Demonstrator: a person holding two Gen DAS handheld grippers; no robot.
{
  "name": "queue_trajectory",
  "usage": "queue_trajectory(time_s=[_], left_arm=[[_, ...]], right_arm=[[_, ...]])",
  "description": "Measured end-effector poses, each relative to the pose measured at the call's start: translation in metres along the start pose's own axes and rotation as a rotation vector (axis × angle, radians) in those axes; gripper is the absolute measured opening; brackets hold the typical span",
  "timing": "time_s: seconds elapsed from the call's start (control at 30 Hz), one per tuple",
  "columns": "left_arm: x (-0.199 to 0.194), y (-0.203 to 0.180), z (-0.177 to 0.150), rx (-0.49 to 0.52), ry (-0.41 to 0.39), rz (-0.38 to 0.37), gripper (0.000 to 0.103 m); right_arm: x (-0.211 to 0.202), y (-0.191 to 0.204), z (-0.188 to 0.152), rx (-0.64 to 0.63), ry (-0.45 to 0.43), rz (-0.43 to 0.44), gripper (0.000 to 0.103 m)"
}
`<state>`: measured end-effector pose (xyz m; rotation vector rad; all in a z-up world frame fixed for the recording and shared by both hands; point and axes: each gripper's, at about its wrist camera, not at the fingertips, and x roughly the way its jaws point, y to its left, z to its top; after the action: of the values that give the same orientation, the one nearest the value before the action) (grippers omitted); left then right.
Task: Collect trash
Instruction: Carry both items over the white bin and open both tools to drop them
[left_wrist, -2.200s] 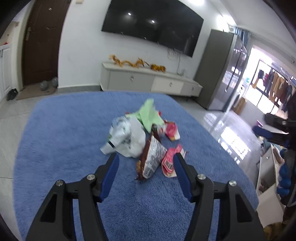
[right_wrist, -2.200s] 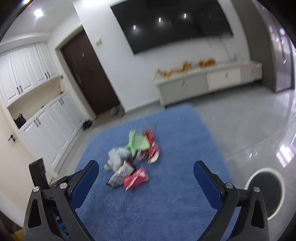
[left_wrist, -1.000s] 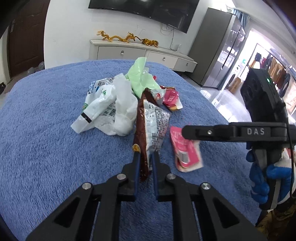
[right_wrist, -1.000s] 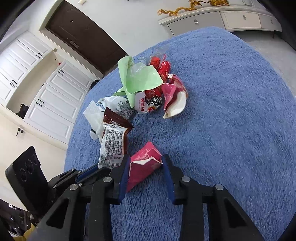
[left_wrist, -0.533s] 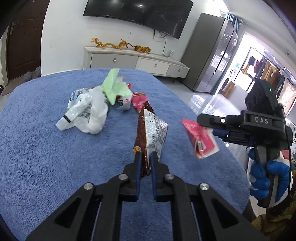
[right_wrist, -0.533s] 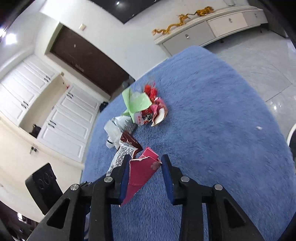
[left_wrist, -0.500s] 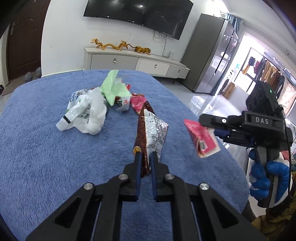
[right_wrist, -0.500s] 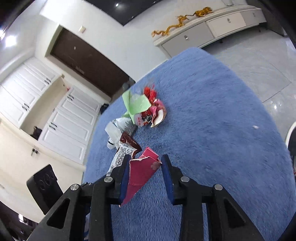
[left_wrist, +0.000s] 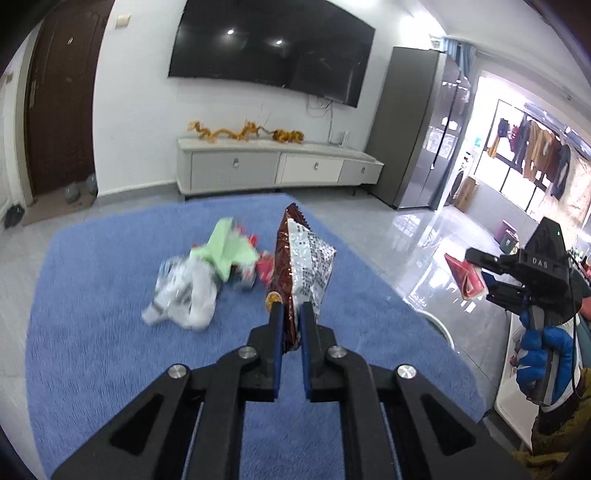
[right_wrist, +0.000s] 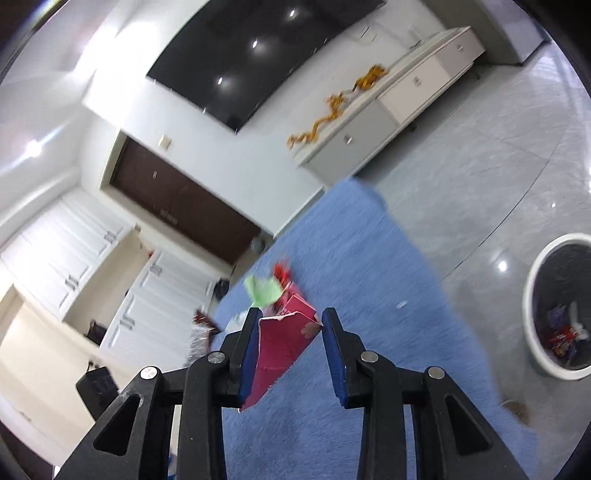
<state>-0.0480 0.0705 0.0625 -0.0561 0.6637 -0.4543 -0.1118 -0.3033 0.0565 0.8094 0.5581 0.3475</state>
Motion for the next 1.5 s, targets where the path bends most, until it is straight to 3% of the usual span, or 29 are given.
queue_trajectory(time_s=[0.13, 0.33, 0.53, 0.73, 1.07, 1.2, 1.37, 1.43, 1.47, 1.5], left_arm=[[0.007, -0.037, 0.026, 0.067, -0.022, -0.031, 0.008], [0.048, -0.118, 0.050, 0.167, 0.016, -0.162, 0.007], [0.121, -0.225, 0.042, 0.292, 0.130, -0.297, 0.007], [0.203, -0.302, 0.012, 0.354, 0.292, -0.379, 0.008], [0.292, -0.343, -0.011, 0.273, 0.451, -0.425, 0.009], [0.305, -0.344, -0.013, 0.244, 0.484, -0.447, 0.010], [0.307, -0.348, -0.010, 0.236, 0.489, -0.459, 0.010], [0.309, -0.345, -0.008, 0.227, 0.490, -0.463, 0.024], [0.308, -0.344, -0.007, 0.218, 0.485, -0.460, 0.055], [0.306, -0.343, -0.006, 0.211, 0.469, -0.455, 0.067]], right_arm=[[-0.034, -0.023, 0.018, 0.016, -0.089, -0.026, 0.031], [-0.082, -0.074, 0.041, 0.052, -0.211, -0.126, 0.031], [-0.104, -0.141, 0.048, 0.130, -0.247, -0.237, 0.031], [-0.097, -0.207, 0.043, 0.188, -0.195, -0.390, 0.031], [-0.080, -0.283, 0.031, 0.273, -0.116, -0.497, 0.034], [-0.081, -0.288, 0.027, 0.276, -0.111, -0.527, 0.062], [-0.086, -0.284, 0.025, 0.273, -0.117, -0.537, 0.062], [-0.093, -0.279, 0.025, 0.273, -0.136, -0.543, 0.062], [-0.097, -0.280, 0.025, 0.273, -0.145, -0.547, 0.062], [-0.102, -0.278, 0.025, 0.273, -0.157, -0.551, 0.062]])
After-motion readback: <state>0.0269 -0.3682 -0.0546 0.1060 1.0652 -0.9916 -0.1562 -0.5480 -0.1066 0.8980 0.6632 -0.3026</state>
